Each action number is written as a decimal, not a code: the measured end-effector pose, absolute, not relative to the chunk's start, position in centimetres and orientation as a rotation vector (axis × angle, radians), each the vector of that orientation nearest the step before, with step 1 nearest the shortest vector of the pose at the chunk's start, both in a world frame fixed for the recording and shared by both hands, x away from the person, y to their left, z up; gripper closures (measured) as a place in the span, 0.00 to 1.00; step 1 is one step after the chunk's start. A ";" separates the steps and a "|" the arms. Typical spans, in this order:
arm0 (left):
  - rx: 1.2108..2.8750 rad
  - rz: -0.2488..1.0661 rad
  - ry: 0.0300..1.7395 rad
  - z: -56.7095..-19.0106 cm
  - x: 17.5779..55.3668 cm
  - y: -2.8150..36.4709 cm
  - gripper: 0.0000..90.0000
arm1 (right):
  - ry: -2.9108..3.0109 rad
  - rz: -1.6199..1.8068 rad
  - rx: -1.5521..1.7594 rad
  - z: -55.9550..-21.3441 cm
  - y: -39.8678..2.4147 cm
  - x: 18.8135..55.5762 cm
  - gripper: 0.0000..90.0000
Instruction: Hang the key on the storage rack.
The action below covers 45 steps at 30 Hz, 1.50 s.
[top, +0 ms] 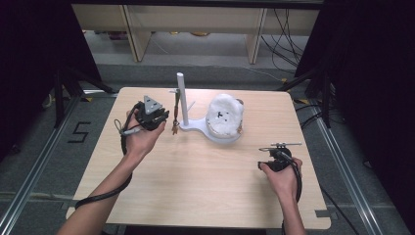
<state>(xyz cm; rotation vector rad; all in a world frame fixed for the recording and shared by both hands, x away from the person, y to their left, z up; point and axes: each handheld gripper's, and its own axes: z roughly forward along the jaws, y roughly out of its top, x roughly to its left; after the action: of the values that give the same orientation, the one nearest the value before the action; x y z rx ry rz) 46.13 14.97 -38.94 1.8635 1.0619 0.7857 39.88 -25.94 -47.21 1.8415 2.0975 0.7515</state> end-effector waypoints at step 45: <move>1.881 0.706 1.199 -47.8 41.3 23.9 0.47 | 2.085 0.749 1.815 -47.6 -26.0 39.8 0.57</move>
<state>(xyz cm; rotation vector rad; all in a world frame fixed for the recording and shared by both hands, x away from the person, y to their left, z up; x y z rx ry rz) 41.33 23.89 -47.83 1.8807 1.1988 0.7055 39.83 -26.04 -47.57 1.8153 2.0846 0.7487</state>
